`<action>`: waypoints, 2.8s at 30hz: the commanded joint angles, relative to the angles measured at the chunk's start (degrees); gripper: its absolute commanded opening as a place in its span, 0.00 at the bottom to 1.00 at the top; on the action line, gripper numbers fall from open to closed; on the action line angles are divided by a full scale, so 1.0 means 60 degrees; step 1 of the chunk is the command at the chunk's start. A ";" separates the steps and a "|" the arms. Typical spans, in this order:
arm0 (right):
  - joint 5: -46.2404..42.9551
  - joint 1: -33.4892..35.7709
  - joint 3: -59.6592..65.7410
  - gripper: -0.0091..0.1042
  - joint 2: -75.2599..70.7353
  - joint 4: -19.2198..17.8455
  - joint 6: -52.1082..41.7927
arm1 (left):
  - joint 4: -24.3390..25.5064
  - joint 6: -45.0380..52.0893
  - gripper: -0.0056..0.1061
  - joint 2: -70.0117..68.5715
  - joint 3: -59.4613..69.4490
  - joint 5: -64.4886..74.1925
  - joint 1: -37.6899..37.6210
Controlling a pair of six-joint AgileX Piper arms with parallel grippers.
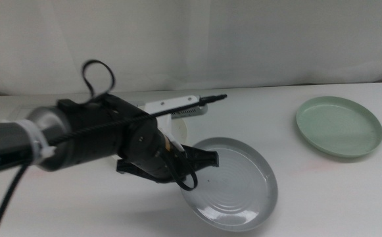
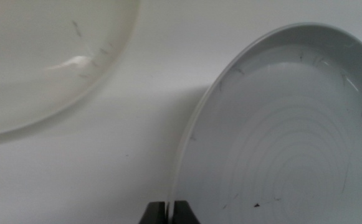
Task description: Stack the three bowls on top of each other.
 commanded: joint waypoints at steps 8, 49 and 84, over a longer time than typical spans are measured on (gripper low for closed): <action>-0.0045 -0.0048 0.0342 0.98 -0.0040 0.0013 -0.0020 | -0.0138 -0.0252 0.02 0.0996 -0.0078 -0.0452 -0.0148; -0.0045 -0.0048 0.0342 0.98 -0.0040 0.0013 -0.0020 | 0.3124 0.1298 0.87 -0.3855 -0.1272 0.4346 0.2450; -0.0079 -0.0048 0.0342 0.98 -0.0040 0.0013 -0.0020 | 0.1873 0.1209 0.87 0.2054 -0.2405 0.0854 0.4048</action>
